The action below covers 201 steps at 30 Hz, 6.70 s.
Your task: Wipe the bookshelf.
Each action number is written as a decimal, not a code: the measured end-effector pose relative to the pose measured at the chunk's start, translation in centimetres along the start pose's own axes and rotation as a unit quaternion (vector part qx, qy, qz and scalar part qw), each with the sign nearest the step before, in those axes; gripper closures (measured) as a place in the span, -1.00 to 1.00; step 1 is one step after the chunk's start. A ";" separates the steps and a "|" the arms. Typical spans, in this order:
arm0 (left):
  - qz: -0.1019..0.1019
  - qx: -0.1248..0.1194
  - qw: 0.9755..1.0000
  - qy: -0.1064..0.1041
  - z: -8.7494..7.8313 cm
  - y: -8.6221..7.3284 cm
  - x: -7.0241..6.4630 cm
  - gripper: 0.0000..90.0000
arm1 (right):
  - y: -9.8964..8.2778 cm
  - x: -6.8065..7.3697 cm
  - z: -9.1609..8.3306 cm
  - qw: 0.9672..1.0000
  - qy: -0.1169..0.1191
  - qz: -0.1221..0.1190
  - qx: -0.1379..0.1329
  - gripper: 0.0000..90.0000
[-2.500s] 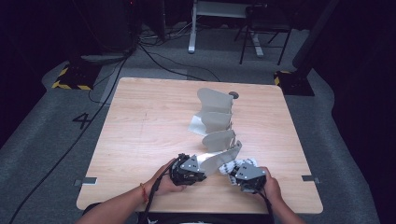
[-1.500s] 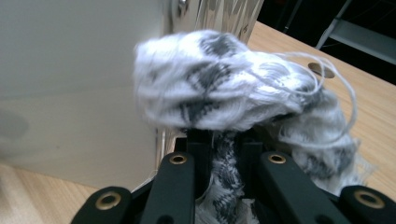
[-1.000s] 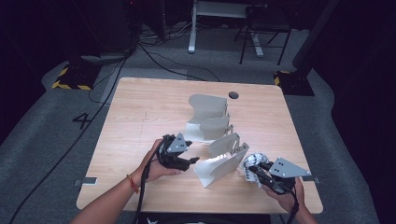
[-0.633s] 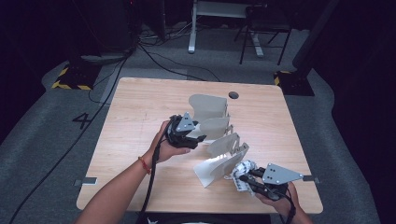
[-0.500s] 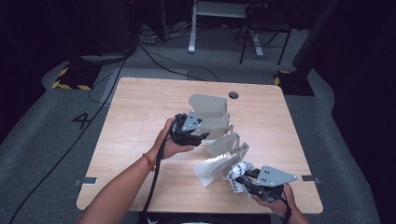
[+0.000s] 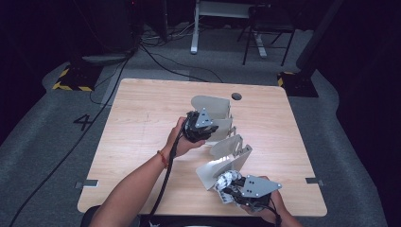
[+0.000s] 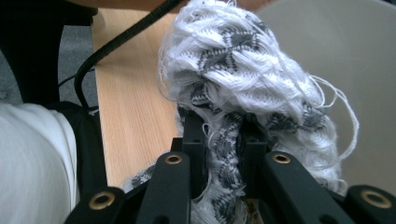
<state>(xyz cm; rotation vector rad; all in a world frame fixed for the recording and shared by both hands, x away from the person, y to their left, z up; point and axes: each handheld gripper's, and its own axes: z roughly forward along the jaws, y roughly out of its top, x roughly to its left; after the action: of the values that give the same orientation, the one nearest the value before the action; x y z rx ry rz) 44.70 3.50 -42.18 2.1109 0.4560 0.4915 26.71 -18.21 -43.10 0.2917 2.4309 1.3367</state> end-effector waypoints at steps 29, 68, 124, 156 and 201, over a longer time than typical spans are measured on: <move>-0.132 0.003 0.986 0.102 -4.8 -2.3 -2.4 0.89 | -0.6 -1.3 0.7 0.986 -0.161 0.050 -0.005 0.80; -0.152 0.002 0.979 0.134 -10.4 -4.1 2.3 0.27 | -2.5 -8.2 -3.4 0.962 -0.255 0.099 0.000 0.79; -0.088 0.061 0.994 -0.009 -9.8 -10.0 -6.7 -0.49 | -2.3 -9.5 4.0 0.967 -0.238 0.060 0.073 0.77; -0.094 -0.081 0.991 0.050 -13.9 -5.1 3.8 -0.35 | -5.8 -9.7 6.1 0.970 -0.175 0.083 0.146 0.77; -0.018 -0.004 0.997 -0.081 -8.3 -1.0 3.5 0.90 | -3.1 -9.0 1.5 0.978 -0.165 0.078 0.097 0.79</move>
<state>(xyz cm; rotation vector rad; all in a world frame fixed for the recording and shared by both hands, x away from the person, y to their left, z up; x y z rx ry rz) 43.37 11.45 -38.05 2.1114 0.3982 0.2979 35.56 -21.82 -44.66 0.7085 2.2906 1.0113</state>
